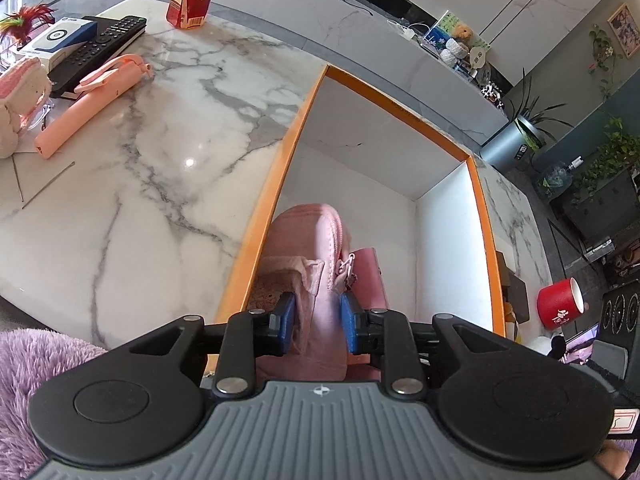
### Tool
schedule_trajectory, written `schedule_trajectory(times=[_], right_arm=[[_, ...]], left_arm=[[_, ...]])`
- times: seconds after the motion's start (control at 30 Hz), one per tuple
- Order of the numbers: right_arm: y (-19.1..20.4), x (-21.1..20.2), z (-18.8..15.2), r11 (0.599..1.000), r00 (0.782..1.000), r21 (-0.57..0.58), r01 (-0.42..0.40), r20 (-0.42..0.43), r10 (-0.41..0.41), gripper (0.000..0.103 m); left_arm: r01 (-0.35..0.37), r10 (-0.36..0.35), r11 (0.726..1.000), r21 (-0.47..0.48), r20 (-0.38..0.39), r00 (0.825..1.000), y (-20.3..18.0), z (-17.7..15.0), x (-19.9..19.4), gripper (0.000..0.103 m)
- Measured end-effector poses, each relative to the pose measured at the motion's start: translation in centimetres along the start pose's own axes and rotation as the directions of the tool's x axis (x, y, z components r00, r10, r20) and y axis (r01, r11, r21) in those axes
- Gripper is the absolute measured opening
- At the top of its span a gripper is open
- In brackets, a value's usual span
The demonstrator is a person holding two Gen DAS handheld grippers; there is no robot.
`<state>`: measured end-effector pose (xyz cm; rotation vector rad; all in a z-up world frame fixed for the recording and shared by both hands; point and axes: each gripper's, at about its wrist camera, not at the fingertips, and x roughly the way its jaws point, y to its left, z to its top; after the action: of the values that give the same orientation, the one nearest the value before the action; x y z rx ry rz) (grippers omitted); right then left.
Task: Organize objects
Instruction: 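Open the left tool to release the backpack inside the box, then lower the pink wallet into the box and open the right tool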
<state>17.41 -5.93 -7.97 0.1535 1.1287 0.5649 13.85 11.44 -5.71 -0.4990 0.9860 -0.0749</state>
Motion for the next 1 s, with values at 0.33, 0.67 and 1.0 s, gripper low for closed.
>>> schedule_trajectory(times=[0.33,0.67,1.0], right_arm=[[1.5,1.0,0.1,0.997,0.998,-0.025,0.067,0.004,-0.067,0.018],[2.2,0.7,0.6,0.999,0.999,-0.011,0.036,-0.029,-0.036,0.019],[1.0,0.2,0.7,0.998,0.999,0.053,0.016,-0.034,-0.014,0.018]], left_arm=[[-0.017,-0.003,0.991,0.132,0.150,0.989,-0.2,-0.4,-4.0,0.068],[0.024,-0.026,0.999,0.035,0.035,0.999,2.4,0.4,-0.7,0.074],[-0.041,0.045,0.995,0.093,-0.039,0.998,3.1,0.4,0.4,0.037]])
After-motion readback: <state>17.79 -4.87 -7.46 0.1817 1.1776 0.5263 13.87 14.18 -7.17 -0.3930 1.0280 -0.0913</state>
